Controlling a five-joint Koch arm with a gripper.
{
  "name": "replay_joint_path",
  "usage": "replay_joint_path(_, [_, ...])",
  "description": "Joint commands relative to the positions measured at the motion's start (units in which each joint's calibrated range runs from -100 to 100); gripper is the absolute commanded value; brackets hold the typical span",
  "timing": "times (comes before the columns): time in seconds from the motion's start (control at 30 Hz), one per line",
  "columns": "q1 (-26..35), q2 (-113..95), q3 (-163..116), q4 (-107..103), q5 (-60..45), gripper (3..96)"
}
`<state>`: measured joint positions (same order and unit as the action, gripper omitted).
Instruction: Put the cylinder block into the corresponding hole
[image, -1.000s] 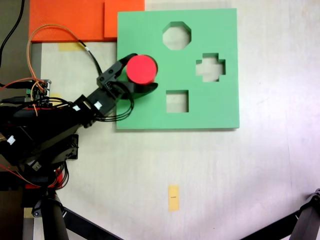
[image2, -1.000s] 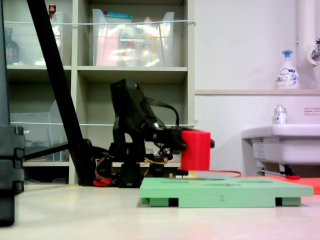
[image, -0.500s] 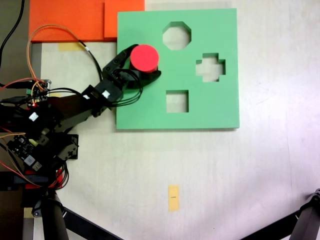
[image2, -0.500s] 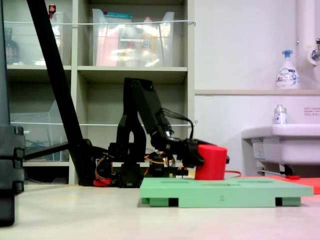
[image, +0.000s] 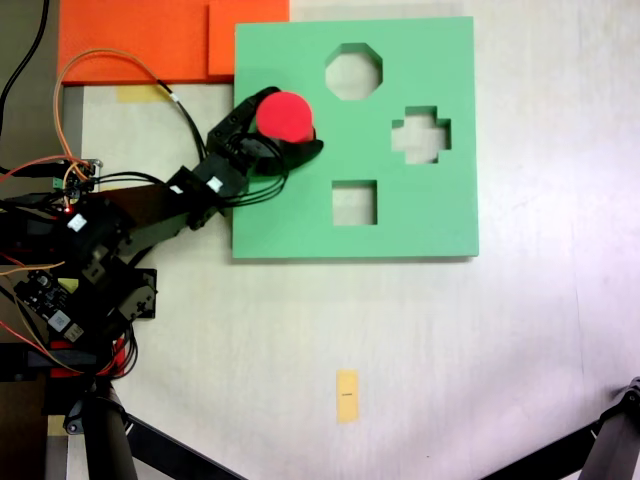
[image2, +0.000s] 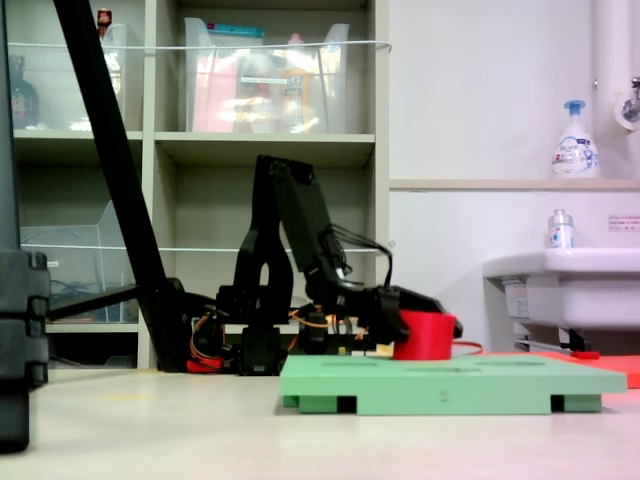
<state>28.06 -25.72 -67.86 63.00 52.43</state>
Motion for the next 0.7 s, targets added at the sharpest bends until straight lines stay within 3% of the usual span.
replay_joint_path(0.03, [0.2, -2.9, -1.2, 5.7, -0.3, 71.3])
replay_joint_path(0.13, [0.2, -7.7, -3.4, 5.1, -0.3, 88.2])
replay_joint_path(0.3, [-0.6, -31.1, -10.1, 0.4, -2.4, 89.4])
replay_joint_path(0.43, [-2.6, -61.4, -6.8, -26.1, -4.9, 88.9])
replay_joint_path(0.5, [-4.5, -74.0, -0.2, -39.8, -8.2, 76.7])
replay_joint_path(0.6, [-8.5, -74.3, 10.4, -52.5, -15.2, 56.2])
replay_joint_path(0.7, [-14.4, -74.3, 18.5, -54.9, -25.1, 49.9])
